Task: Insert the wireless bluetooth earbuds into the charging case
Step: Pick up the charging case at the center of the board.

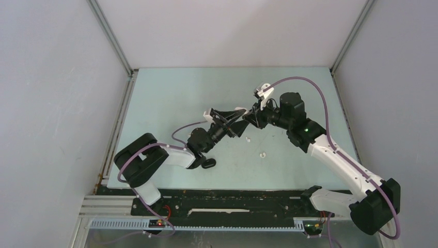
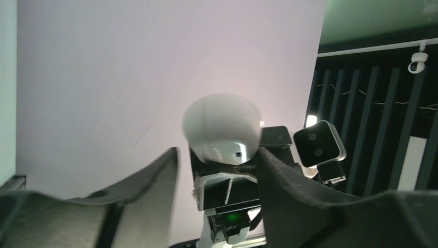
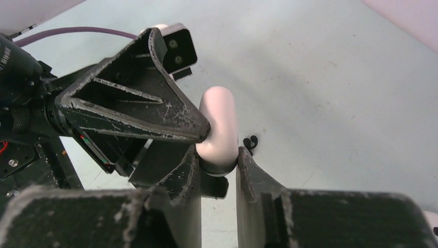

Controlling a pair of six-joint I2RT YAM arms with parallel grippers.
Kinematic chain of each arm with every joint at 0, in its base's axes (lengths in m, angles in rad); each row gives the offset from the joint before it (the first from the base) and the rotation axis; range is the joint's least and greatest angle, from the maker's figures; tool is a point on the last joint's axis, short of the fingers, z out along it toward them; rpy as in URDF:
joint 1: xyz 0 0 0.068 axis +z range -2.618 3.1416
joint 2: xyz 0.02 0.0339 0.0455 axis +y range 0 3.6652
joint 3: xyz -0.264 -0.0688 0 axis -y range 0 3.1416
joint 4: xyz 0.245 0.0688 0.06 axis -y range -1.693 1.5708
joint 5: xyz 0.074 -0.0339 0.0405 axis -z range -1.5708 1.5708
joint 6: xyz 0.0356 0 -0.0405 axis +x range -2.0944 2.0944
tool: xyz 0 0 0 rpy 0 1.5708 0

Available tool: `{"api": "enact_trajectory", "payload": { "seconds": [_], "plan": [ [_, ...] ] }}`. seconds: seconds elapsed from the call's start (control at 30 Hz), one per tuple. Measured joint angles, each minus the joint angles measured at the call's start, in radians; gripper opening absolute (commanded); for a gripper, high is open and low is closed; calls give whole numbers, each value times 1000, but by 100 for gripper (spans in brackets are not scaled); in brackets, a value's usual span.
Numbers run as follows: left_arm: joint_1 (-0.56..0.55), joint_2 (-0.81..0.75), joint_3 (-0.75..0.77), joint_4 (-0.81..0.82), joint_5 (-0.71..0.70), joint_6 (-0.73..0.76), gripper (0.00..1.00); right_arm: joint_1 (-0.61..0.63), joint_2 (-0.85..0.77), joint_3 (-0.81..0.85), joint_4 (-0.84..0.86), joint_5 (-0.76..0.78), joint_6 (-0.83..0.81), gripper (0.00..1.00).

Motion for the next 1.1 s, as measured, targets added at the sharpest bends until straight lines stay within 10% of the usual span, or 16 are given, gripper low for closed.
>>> {"api": "enact_trajectory", "payload": {
  "seconds": [0.5, 0.83, 1.1],
  "plan": [
    [163, 13, -125, -77, 297, 235, 75, -180, -27, 8, -105, -50, -254, 0],
    [246, -5, 0, -453, 476, 587, 73, -149, -16, -37, -234, 12, -934, 0],
    [277, -158, 211, -810, 605, 879, 67, -180, -381, -397, -161, -193, -1586, 0]
  ]
}}
